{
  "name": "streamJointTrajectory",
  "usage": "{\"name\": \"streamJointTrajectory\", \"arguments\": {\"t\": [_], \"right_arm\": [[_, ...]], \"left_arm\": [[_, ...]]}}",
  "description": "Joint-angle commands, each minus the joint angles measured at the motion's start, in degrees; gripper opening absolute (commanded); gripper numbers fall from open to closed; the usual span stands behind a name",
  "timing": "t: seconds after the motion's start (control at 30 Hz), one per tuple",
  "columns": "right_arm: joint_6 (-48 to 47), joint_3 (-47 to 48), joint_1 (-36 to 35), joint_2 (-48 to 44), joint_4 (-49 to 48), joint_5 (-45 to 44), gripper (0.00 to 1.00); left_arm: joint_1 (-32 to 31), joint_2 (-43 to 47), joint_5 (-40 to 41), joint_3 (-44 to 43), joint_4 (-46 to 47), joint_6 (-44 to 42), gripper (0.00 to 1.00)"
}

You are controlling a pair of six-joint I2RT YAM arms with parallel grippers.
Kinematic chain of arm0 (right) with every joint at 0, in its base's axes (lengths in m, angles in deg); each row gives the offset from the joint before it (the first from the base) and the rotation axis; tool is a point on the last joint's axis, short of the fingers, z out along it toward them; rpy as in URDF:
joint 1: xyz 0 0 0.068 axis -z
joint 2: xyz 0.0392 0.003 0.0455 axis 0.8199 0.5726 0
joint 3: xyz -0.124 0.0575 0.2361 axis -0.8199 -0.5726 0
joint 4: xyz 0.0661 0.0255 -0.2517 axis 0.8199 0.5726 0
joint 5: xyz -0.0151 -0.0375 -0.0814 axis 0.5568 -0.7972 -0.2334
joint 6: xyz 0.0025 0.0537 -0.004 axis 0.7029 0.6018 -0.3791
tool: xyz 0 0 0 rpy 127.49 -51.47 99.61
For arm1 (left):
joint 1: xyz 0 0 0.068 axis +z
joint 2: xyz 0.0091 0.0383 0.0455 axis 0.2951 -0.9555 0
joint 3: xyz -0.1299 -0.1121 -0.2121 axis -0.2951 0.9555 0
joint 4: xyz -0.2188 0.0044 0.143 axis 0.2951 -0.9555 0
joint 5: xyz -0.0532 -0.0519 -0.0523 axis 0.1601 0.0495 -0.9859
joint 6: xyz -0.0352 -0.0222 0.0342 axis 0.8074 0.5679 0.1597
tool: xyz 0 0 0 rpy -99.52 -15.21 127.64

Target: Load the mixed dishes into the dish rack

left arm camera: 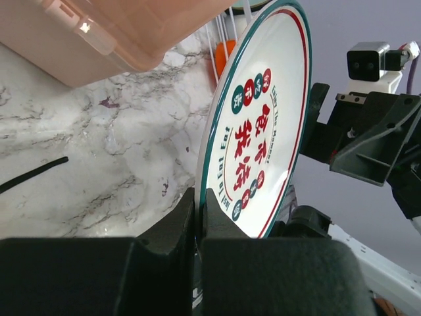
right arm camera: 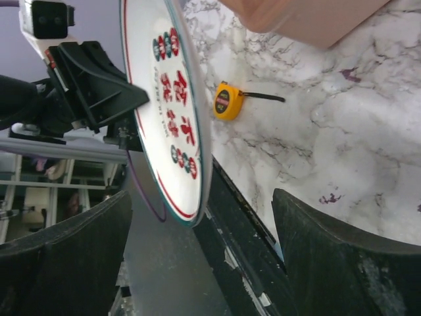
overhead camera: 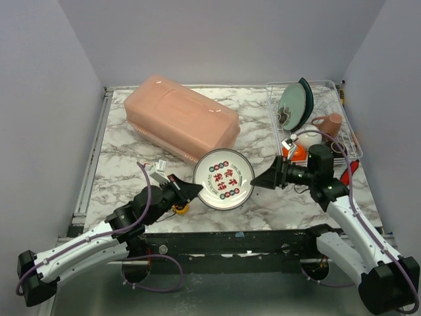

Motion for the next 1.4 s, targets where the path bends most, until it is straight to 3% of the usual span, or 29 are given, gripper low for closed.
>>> {"name": "streamJointTrajectory", "arguments": {"t": [0.0, 0.13, 0.47, 0.7, 0.77, 0.83, 0.9, 1.03, 1.23, 1.37], "right_arm": [[10.45, -4.74, -1.49, -2.09, -12.12, 4.53, 0.87], [18.84, -10.10, -4.39, -2.10, -22.91, 3.29, 0.79], [29.16, -16.24, -7.69, 0.30, -37.54, 0.27, 0.61], [33.10, -18.55, -7.68, 0.21, -41.36, -1.25, 0.16], [33.79, -18.66, -7.66, -0.56, -41.60, -1.72, 0.07], [33.25, -18.16, -7.68, -1.56, -40.21, -2.40, 0.00], [31.61, -17.22, -7.66, -3.44, -36.98, -4.24, 0.00], [26.92, -14.38, -7.69, -7.88, -26.66, -10.35, 0.00], [22.62, -10.21, -7.66, -11.43, -16.39, -16.67, 0.00], [22.19, -8.71, -7.67, -12.78, -13.20, -18.93, 0.00]], "left_arm": [[0.57, -2.70, -1.76, -1.31, 3.87, 0.26, 0.00], [0.92, -6.29, -3.67, -2.59, 7.11, 0.32, 0.00], [1.12, -11.57, -7.69, -4.18, 10.80, 1.65, 0.00], [1.18, -12.54, -10.27, -4.46, 11.04, 1.49, 0.01], [1.18, -13.19, -10.91, -5.85, 9.03, 0.42, 0.32], [1.27, -13.68, -10.56, -8.01, 5.72, -0.92, 0.53], [1.44, -13.60, -9.83, -10.83, 0.35, -3.60, 0.68], [1.62, -12.91, -7.02, -18.41, -8.44, -11.90, 0.76], [1.97, -14.59, 2.16, -33.77, -21.40, -30.42, 0.78], [2.32, -16.86, 11.89, -43.73, -22.30, -45.93, 0.82]]}}
